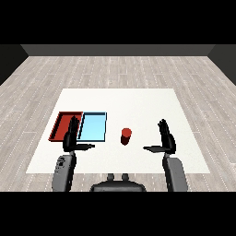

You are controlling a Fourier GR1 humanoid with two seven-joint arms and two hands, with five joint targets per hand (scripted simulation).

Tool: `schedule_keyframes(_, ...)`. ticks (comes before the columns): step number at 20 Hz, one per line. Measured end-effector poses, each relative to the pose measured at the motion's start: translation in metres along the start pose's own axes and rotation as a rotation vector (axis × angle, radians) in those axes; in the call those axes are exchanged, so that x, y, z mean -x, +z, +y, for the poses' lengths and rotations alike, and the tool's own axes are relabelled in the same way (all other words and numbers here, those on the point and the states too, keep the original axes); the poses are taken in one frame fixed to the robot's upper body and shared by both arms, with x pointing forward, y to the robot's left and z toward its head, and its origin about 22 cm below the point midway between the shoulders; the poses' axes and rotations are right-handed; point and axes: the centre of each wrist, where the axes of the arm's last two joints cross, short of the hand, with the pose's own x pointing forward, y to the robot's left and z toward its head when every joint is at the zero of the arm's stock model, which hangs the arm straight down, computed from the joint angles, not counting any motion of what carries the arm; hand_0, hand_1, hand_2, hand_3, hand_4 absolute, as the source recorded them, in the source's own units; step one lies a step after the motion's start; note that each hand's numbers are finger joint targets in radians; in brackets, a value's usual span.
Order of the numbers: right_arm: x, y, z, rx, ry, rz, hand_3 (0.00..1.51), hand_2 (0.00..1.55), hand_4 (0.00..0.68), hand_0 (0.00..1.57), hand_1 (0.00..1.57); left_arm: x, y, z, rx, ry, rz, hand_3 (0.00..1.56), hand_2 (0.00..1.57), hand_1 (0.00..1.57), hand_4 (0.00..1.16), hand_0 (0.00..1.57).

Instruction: Pick the red can and put it in the red box

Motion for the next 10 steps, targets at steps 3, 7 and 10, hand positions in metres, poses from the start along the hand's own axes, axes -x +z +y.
schedule_keyframes(3,0.005,0.005,-0.009,-0.008,-0.009,-0.014,0.00,0.00,0.000,0.00,0.00,0.000,0.000,0.002,-0.001,0.004,-0.020,0.00,0.00,0.00,0.00,0.00)
schedule_keyframes(7,0.000,0.010,-0.005,-0.013,-0.016,-0.016,0.00,0.00,0.000,0.00,0.00,0.001,0.003,-0.001,0.000,0.014,-0.038,0.00,0.00,0.00,0.00,0.00)
schedule_keyframes(10,0.003,0.008,0.001,-0.023,-0.030,-0.012,0.00,0.00,0.000,0.00,0.00,0.000,0.002,0.003,-0.002,0.026,-0.042,0.00,0.00,0.00,0.00,0.00)
